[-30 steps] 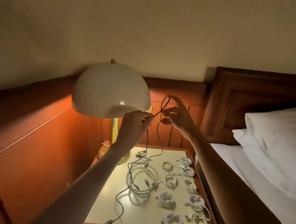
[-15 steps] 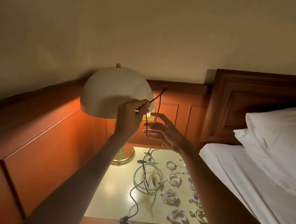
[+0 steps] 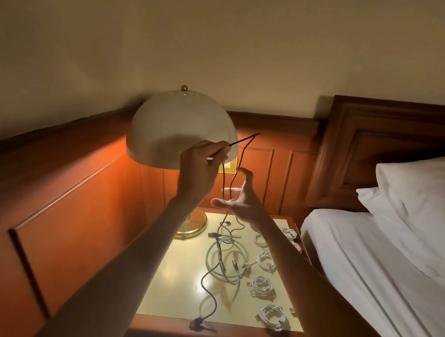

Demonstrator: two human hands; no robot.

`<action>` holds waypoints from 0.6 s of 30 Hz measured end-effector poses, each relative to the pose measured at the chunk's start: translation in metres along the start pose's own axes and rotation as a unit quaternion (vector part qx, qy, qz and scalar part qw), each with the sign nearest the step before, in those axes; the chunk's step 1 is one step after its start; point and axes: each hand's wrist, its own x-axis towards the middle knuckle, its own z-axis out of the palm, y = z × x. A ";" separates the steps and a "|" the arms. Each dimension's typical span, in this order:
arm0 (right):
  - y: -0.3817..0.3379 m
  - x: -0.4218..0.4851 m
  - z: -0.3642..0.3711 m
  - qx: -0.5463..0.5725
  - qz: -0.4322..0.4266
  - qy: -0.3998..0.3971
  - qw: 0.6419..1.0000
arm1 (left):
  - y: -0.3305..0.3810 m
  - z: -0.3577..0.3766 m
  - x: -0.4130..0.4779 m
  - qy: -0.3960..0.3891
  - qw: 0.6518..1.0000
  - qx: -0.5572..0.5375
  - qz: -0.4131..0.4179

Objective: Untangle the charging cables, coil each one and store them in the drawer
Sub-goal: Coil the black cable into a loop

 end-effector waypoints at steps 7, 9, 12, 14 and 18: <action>-0.027 0.030 -0.021 0.011 -0.081 0.144 0.986 | -0.005 -0.013 0.000 -0.017 0.997 -0.065 -0.029; -0.041 0.038 -0.031 0.011 -0.080 0.138 0.987 | -0.013 -0.016 -0.013 0.003 0.997 -0.054 -0.060; -0.058 0.047 -0.040 0.031 -0.102 0.158 0.982 | -0.025 -0.008 -0.046 -0.051 0.989 0.015 -0.136; -0.067 0.051 -0.042 0.044 -0.113 0.155 0.980 | -0.029 0.004 -0.070 -0.143 0.969 0.055 -0.194; -0.078 0.052 -0.045 0.093 -0.111 0.132 0.981 | -0.031 0.033 -0.095 -0.222 0.941 0.066 -0.245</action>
